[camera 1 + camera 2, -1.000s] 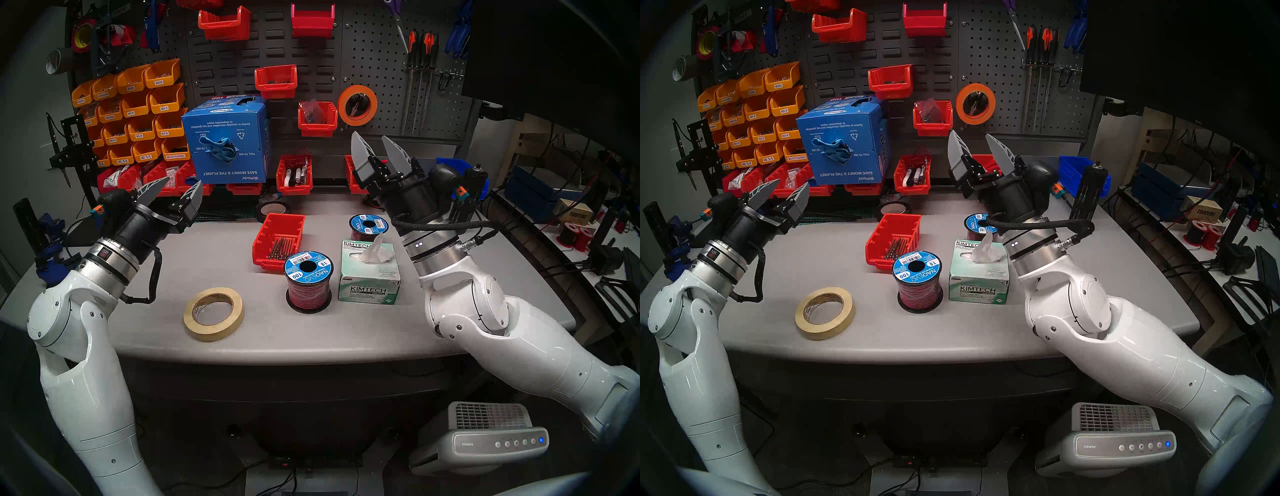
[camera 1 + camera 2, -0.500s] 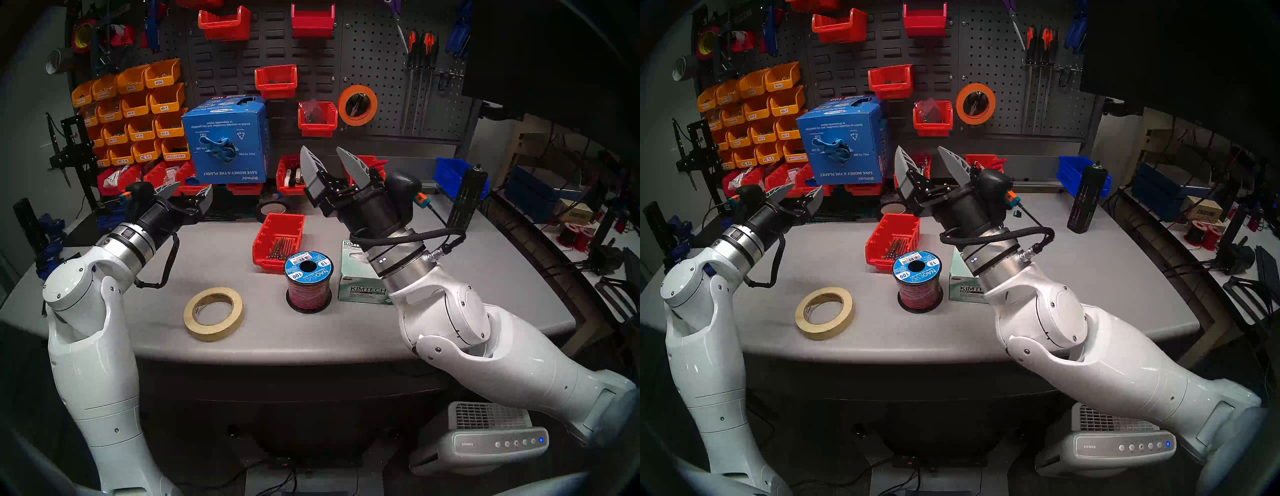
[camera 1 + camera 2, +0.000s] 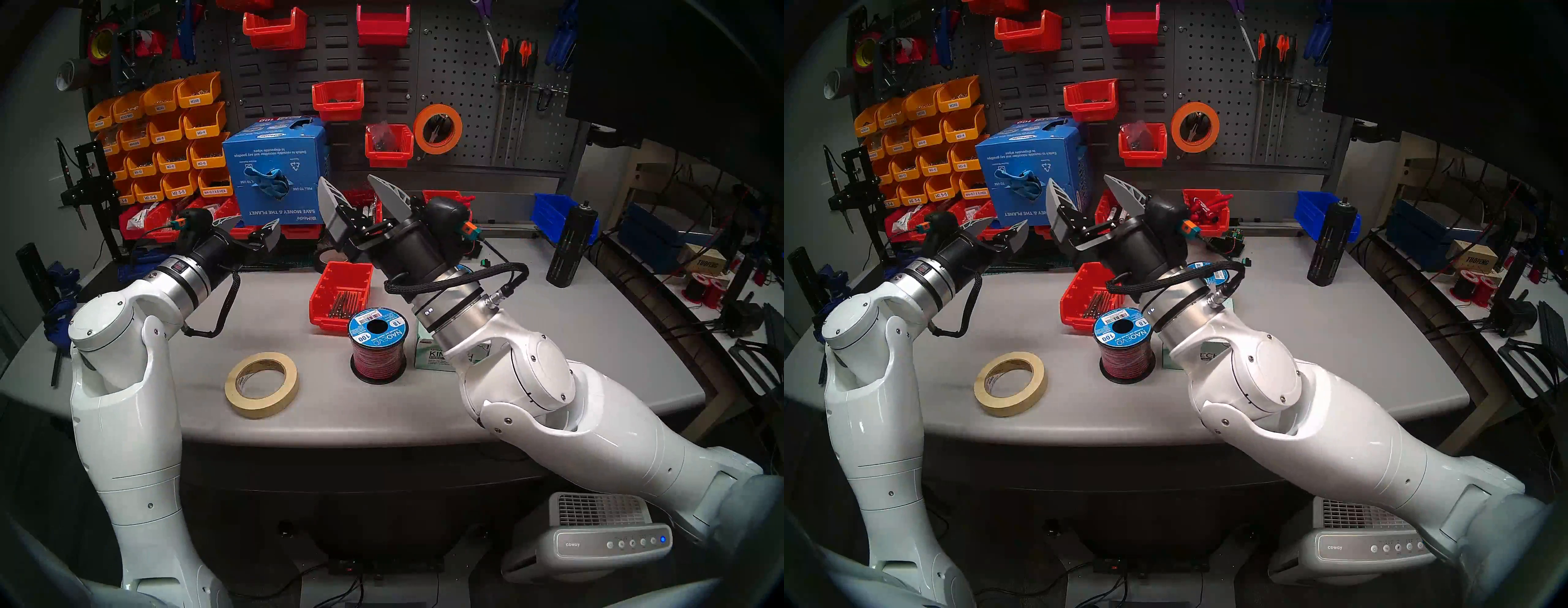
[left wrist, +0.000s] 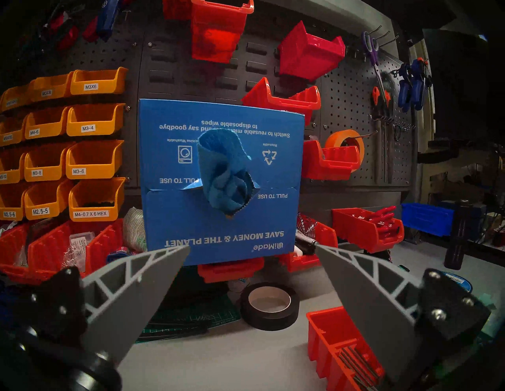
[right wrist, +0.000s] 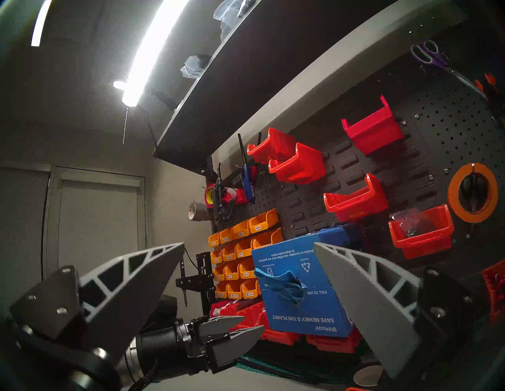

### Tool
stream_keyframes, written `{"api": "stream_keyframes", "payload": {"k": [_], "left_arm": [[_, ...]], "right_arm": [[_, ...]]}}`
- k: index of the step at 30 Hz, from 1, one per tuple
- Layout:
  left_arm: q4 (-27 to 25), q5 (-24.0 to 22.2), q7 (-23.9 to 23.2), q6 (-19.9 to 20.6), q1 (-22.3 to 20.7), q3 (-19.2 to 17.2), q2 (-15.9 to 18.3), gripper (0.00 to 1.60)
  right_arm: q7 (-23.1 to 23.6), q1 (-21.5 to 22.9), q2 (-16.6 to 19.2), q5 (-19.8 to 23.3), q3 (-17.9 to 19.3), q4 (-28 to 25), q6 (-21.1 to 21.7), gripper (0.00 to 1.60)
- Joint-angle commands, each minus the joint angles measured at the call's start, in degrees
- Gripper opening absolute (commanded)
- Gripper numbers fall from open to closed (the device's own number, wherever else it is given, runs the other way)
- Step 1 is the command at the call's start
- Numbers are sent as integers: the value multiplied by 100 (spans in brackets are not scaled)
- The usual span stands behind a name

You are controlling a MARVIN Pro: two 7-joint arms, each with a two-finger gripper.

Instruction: Take out a shop towel

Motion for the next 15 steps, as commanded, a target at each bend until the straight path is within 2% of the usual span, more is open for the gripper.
{"api": "stream_keyframes", "payload": {"k": [1,3,8,15], "left_arm": [[167,62,66,-110,-453,300,25,160],[271,84,108,-165,-513,363,24,160],[593,235,344,-491,-674,491,-45,160],[1001,582,903,-1109,-934,575,-166,160]], "right_arm": [[-4,576,-582,-122,-39,73,196,160],[-28,638,-792,-186,-68,202,252,160],[-39,669,-895,-232,-116,302,300,160],[-43,692,-997,-266,-147,416,350,160]]}}
